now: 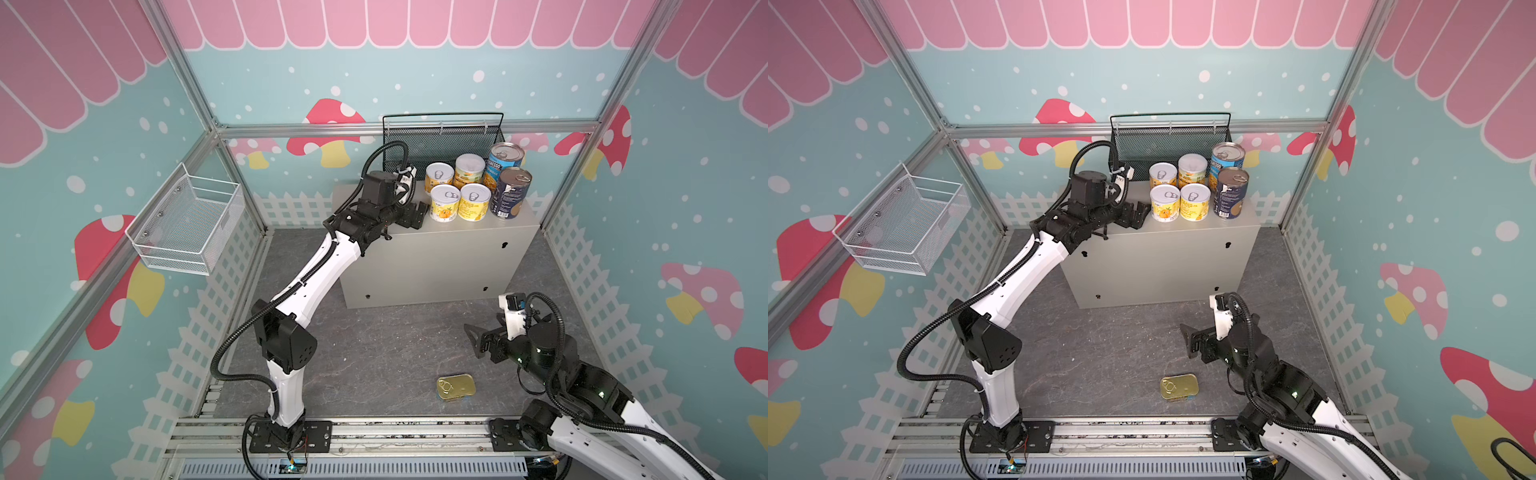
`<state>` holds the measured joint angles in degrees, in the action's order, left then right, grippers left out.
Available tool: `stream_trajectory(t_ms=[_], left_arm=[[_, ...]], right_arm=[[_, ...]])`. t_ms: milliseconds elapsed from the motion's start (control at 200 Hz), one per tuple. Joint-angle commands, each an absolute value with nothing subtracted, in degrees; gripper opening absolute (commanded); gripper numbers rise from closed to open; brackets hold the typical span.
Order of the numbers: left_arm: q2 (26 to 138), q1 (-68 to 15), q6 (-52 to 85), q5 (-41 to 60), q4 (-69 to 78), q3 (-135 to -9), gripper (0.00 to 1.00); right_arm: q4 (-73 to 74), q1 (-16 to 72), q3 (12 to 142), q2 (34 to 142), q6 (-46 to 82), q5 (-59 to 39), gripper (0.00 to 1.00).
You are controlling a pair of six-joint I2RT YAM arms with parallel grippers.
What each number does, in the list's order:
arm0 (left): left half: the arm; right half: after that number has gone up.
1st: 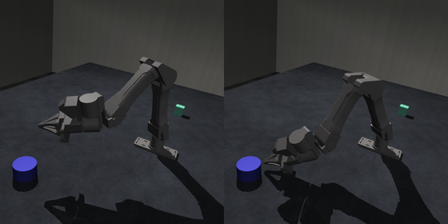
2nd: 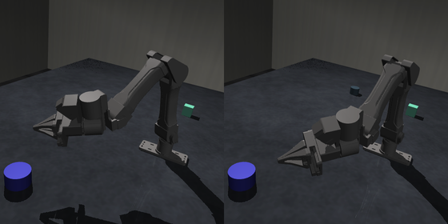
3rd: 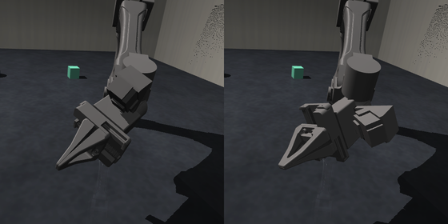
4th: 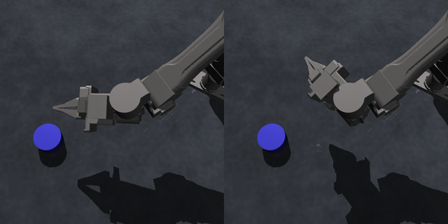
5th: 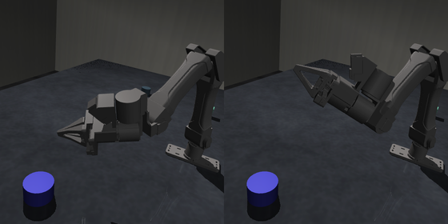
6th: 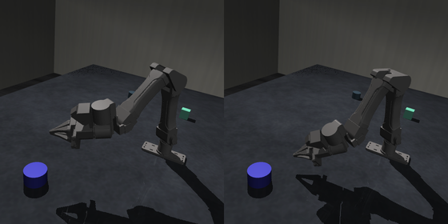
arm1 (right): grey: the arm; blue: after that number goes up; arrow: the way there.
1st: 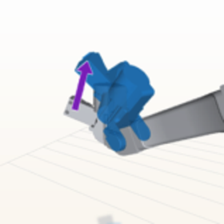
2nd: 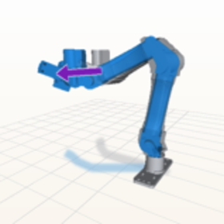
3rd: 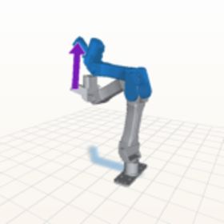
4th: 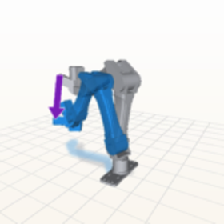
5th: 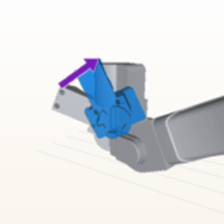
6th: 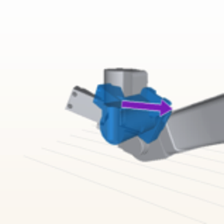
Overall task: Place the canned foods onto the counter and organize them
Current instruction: 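Open the left gripper and draw it back from the placed can, then lower the left gripper from the cabinet while the right gripper grasps the gold tin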
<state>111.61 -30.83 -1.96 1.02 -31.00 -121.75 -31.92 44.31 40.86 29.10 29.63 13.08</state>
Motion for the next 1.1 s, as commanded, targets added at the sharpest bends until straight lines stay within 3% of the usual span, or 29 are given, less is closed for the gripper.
stream_trajectory(t_ms=[0, 375, 735, 1096], left_arm=[[108.87, -30.64, -2.28, 0.25, -34.02, -119.78, 0.99], [100.07, -30.46, -2.57, -0.11, -33.92, -111.74, 0.99], [81.77, -36.34, -5.08, -3.52, -33.94, -89.98, 0.99], [62.03, -42.15, -0.15, -5.27, -31.85, -67.47, 0.99]], right_arm=[[-31.73, 44.52, 40.17, 28.79, 29.84, 13.71, 0.99], [-31.73, 44.46, 40.25, 29.18, 29.79, 13.58, 0.99], [-35.59, 44.52, 42.58, 36.09, 33.03, 12.88, 0.99], [-37.13, 46.13, 37.2, 43.87, 45.25, -0.72, 0.99]])
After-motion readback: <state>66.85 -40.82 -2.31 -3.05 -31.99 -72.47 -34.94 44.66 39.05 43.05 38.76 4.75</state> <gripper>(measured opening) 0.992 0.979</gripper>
